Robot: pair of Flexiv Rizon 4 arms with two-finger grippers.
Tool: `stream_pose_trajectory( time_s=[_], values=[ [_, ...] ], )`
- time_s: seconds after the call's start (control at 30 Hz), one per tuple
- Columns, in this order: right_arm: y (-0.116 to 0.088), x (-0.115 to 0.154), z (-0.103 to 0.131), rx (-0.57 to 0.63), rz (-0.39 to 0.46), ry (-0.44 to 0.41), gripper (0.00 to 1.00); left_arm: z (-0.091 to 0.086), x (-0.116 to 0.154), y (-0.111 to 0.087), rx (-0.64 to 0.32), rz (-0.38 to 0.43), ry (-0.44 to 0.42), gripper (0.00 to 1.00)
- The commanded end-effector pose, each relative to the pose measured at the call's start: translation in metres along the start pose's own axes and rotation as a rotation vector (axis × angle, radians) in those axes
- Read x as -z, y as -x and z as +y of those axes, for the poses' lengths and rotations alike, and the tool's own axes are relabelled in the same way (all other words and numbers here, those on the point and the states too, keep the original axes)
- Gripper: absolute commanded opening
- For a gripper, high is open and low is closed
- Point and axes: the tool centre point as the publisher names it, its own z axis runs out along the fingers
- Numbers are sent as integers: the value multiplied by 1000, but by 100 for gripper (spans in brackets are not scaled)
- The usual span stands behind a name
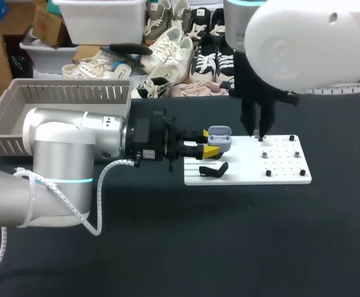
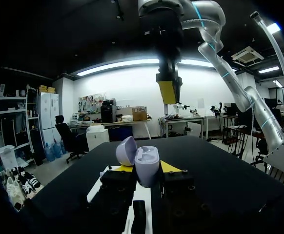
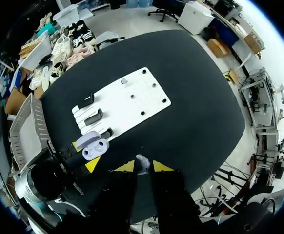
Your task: Pick up each earbud case from the left stands, insert the matching earbuds, close the lid, and place the case in the box.
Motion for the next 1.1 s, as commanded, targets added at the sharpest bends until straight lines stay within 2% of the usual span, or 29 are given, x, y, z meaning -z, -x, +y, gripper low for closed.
stream_pose_trajectory(
  time_s=[0.03,0.1,0.17,0.57,1.03,1.07,1.1],
  values=[
    [-1,-5,21,15,-9,-94,0,1,0,-1,0,-1,-2,0],
    [-1,-6,27,25,-4,-90,0,1,0,-1,0,-1,-2,0],
    [2,-9,33,28,-31,-121,0,1,0,-1,0,-1,-2,0],
    [7,-11,47,19,-48,-158,0,1,0,-1,0,-1,-2,0],
    [7,-11,44,9,-45,-152,0,1,0,-1,0,-1,-2,0],
    [8,-9,46,-26,-18,-140,0,1,0,-1,0,-1,-2,0],
    [9,-7,48,-56,-31,-110,0,1,0,-1,0,-1,-2,0]
  ],
)
